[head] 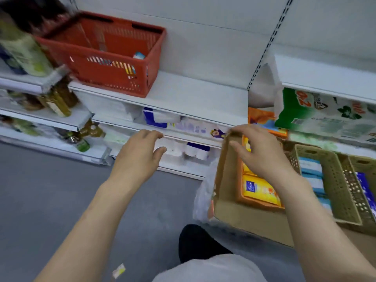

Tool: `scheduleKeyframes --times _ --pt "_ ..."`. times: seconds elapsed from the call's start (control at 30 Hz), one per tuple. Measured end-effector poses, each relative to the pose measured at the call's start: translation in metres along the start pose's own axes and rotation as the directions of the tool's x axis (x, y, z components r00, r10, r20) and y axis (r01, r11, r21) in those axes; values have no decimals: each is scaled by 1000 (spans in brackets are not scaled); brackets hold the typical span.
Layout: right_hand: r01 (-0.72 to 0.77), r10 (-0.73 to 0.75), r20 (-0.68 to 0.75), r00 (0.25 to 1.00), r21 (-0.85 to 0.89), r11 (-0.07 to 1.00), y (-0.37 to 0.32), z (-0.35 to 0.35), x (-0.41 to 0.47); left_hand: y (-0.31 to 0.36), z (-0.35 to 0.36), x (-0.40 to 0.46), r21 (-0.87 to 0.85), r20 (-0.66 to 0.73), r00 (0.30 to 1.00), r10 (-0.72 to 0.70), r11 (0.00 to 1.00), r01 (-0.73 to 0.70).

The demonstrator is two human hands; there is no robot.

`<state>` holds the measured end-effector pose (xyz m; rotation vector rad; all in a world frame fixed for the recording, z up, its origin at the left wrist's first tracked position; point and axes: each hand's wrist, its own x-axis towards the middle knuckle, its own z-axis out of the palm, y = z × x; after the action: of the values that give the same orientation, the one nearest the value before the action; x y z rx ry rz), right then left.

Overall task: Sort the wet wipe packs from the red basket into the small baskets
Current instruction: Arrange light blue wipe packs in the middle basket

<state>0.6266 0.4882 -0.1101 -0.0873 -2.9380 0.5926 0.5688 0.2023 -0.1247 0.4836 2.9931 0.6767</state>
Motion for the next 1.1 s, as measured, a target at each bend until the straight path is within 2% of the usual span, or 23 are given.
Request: scheduleKeyframes --times 0.2,0.47,0.7,0.93,1.1 --pt "104 -105 23 994 53 993 -87 51 96 -88 -40 51 35 -71 997 -7 999 10" --pt "142 -141 -19 990 192 971 -177 89 268 -197 -127 188 94 -120 992 -31 995 42" --pt "119 -121 9 993 124 985 -221 110 396 -255 -164 314 66 -176 984 12 998 -1" --pt "27 -31 56 998 74 997 -229 150 479 -303 -150 429 -14 -63 994 92 996 -93" --pt "-141 157 241 958 -85 986 -221 186 550 -331 -130 512 37 167 972 167 984 -175"
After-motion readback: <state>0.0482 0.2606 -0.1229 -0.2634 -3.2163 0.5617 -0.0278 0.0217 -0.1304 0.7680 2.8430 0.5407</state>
